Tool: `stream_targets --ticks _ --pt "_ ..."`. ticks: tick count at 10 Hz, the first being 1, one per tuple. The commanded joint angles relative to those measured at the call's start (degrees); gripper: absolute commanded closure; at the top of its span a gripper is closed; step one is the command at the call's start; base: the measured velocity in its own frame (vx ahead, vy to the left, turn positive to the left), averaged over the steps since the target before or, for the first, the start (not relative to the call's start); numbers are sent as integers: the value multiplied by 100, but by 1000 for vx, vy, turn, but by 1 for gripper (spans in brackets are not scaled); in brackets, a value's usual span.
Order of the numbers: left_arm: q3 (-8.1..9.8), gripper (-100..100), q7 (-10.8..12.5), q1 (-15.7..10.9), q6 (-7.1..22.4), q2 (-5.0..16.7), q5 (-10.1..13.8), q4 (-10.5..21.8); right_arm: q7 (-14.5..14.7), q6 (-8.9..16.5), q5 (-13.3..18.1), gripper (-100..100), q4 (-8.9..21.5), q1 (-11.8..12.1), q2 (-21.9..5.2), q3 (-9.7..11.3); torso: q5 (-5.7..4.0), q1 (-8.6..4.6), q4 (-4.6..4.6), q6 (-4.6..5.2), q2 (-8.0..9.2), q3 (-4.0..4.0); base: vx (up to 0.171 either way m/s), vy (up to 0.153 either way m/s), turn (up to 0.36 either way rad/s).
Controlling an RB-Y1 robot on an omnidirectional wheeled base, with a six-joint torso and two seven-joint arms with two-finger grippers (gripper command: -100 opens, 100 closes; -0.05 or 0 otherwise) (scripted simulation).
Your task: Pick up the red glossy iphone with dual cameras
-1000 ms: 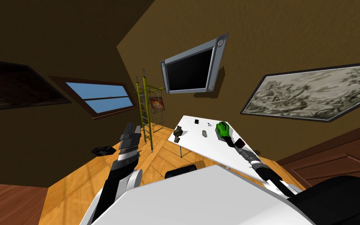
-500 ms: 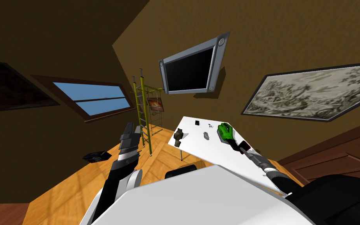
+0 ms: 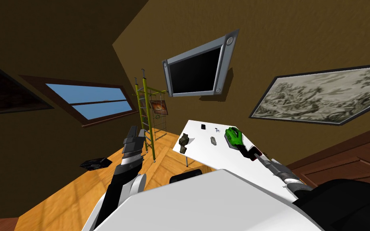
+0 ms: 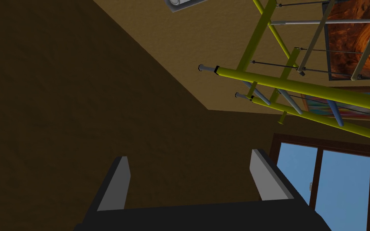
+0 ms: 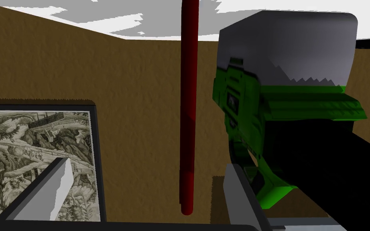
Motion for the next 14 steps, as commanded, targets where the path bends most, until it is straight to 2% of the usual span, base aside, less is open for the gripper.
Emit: stream_targets --ticks 1,2,3,4,8,9,10,11,12,13,14 --pt "0 0 0 0 0 0 0 0 15 -286 -215 -100 286 -81 -40 86 0 0 0 0 0 0 66 36 12" --pt "0 0 0 -1 0 0 0 0 15 -321 -215 -100 409 -81 -40 86 1 1 2 -1 12 6 11 18 11" --pt "0 0 0 -1 0 0 0 0 16 -275 -189 -100 338 -87 -37 82 0 -4 5 1 30 16 1 5 -1" --pt "0 0 0 -1 0 0 0 0 15 -297 -193 100 359 -90 -38 85 -1 -9 8 1 38 21 0 0 0" --pt "0 0 0 -1 0 0 0 0 21 -298 -191 100 357 -89 -42 83 -8 -20 10 1 43 25 1 1 0" --pt "0 0 0 -1 0 0 0 0 22 -297 -191 0 357 -89 -43 84 -8 -20 10 2 43 25 0 0 0" --pt "0 0 0 -1 0 0 0 0 -97 -11 96 100 71 -251 239 -203 -8 -20 10 1 44 25 -123 -62 38" --pt "0 0 0 -3 0 0 0 0 -97 118 237 100 17 -251 239 -232 -28 -40 17 -16 70 39 -162 -64 61" --pt "0 0 0 -3 1 0 0 1 -97 118 355 100 17 -251 239 -232 -46 -55 18 -19 78 45 -82 -24 41" --pt "0 0 0 -2 1 0 0 1 -209 418 541 100 -331 -422 487 -533 -66 -56 9 -8 65 34 -105 -44 32" --pt "0 0 0 -3 1 0 0 1 -209 538 706 100 -374 -422 518 -549 -84 -66 8 -23 62 32 -119 -40 53"
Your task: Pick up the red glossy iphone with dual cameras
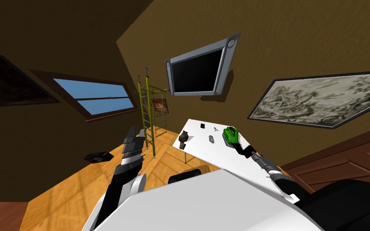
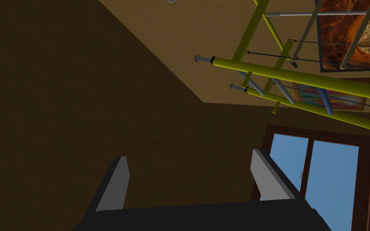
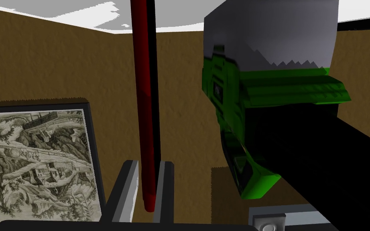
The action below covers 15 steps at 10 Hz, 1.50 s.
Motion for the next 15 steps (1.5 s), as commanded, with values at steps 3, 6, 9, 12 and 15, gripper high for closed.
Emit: stream_targets --ticks 3,6,9,12,15 --pt "0 0 0 1 0 0 0 0 -149 457 554 100 -406 -221 314 -333 -33 1 -17 7 -31 -23 -55 -14 18" --pt "0 0 0 1 0 0 0 0 -261 820 1048 100 -728 -392 592 -629 -73 -20 -23 -5 -29 -25 -111 -22 53" --pt "0 0 0 1 0 0 0 0 -261 1009 1482 100 -806 -392 620 -651 -86 -38 -27 3 -29 -27 -65 -28 12" --pt "0 0 0 0 0 0 0 0 -373 1448 2031 100 -1197 -563 899 -968 -103 -44 -30 0 -18 -24 -97 -25 45" --pt "0 0 0 0 0 0 0 0 -485 1886 2557 100 -1589 -733 1178 -1286 -105 -54 -28 5 -9 -18 -109 -32 38"
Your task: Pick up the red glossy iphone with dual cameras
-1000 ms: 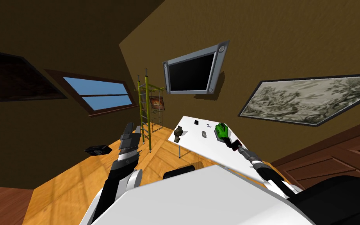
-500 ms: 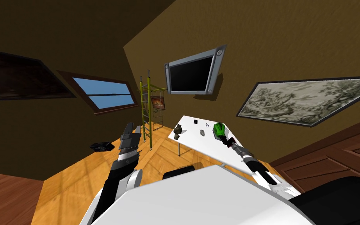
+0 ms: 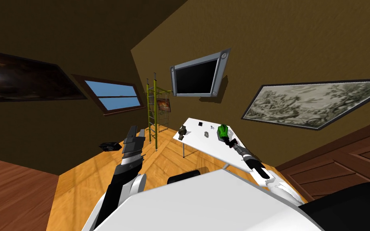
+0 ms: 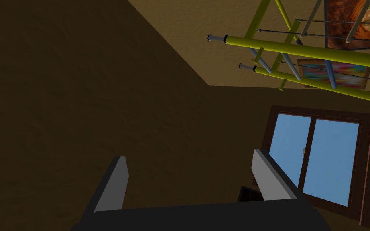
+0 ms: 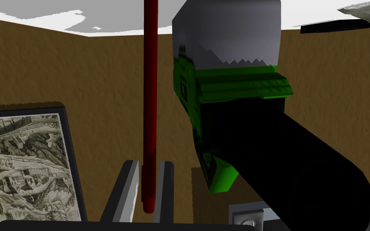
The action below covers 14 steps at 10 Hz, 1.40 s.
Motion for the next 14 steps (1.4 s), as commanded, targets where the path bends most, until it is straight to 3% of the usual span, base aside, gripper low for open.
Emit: stream_targets --ticks 1,2,3,4,5,6,8,9,11,12,14 --pt "0 0 0 0 0 0 0 0 -10 56 177 100 -39 10 18 -18 0 0 0 0 0 0 -2 -5 -22" --pt "0 0 0 1 0 0 0 0 -122 333 401 100 -318 -160 297 -300 1 6 -4 -3 -20 -11 -87 3 53" --pt "0 0 0 -1 0 0 0 0 -122 494 568 100 -430 -160 297 -335 3 15 0 -14 -7 -4 -116 -32 73" --pt "0 0 0 -1 0 0 0 0 -122 494 744 100 -430 -160 297 -335 5 4 2 -5 5 3 -68 -35 10" --pt "0 0 0 0 0 0 0 0 -234 775 918 100 -745 -331 576 -602 2 0 -1 -2 -1 -1 -147 -31 58" --pt "0 0 0 -1 0 0 0 0 -234 926 1091 100 -822 -331 576 -653 5 3 4 -8 18 9 -145 -28 63" --pt "0 0 0 0 0 0 0 0 -234 933 1316 100 -822 -331 576 -653 7 5 0 1 2 1 -28 -16 -14" --pt "0 0 0 1 0 0 0 0 -346 1215 1542 100 -1104 -502 855 -938 9 10 -5 -4 -21 -12 -95 -21 81" --pt "0 0 0 -1 0 0 0 0 -346 1372 1878 100 -1214 -502 855 -970 14 12 1 -3 8 4 -96 -23 32" --pt "0 0 0 0 0 0 0 0 -458 1615 2051 100 -1490 -672 1134 -1238 13 13 -3 0 -2 -2 -107 -32 43" --pt "0 0 0 -1 0 0 0 0 -458 1811 2396 100 -1605 -672 1134 -1288 18 13 2 0 16 8 -107 -27 37"
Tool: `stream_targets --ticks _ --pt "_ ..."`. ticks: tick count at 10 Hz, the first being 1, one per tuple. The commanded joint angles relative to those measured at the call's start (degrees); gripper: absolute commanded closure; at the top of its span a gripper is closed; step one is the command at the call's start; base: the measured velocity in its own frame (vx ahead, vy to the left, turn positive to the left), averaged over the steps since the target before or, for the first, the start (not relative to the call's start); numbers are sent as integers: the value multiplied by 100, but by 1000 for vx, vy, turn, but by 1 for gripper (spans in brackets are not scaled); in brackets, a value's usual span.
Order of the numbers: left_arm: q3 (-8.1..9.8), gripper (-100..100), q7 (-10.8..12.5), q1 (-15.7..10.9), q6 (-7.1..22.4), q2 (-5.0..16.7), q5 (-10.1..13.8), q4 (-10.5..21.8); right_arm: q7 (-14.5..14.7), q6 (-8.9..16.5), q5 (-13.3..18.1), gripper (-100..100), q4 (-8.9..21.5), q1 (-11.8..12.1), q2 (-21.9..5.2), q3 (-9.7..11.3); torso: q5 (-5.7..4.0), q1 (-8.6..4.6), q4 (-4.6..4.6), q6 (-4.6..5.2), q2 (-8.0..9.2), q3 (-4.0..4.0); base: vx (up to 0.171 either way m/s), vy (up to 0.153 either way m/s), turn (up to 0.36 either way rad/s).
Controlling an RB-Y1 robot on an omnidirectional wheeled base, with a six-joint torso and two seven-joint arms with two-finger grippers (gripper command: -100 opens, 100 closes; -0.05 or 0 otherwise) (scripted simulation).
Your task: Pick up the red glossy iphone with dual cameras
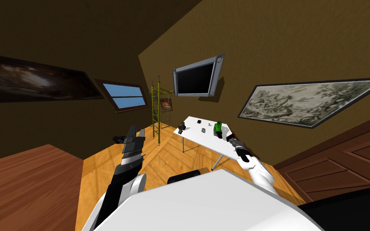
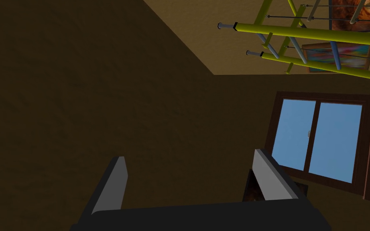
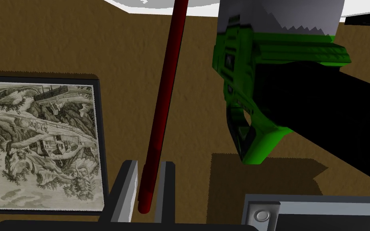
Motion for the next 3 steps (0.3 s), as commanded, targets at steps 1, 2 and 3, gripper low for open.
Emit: stream_targets --ticks 1,2,3 --pt "0 0 0 0 0 0 0 0 14 48 172 100 -3 -10 8 -28 0 0 0 0 0 0 -18 -2 -23" --pt "0 0 0 1 0 0 0 0 10 34 111 100 4 -10 7 -28 1 6 -5 -3 -21 -12 -4 1 -10" --pt "0 0 0 1 0 0 0 0 11 40 121 0 5 -8 8 -33 2 10 -8 -8 -33 -20 0 0 0"
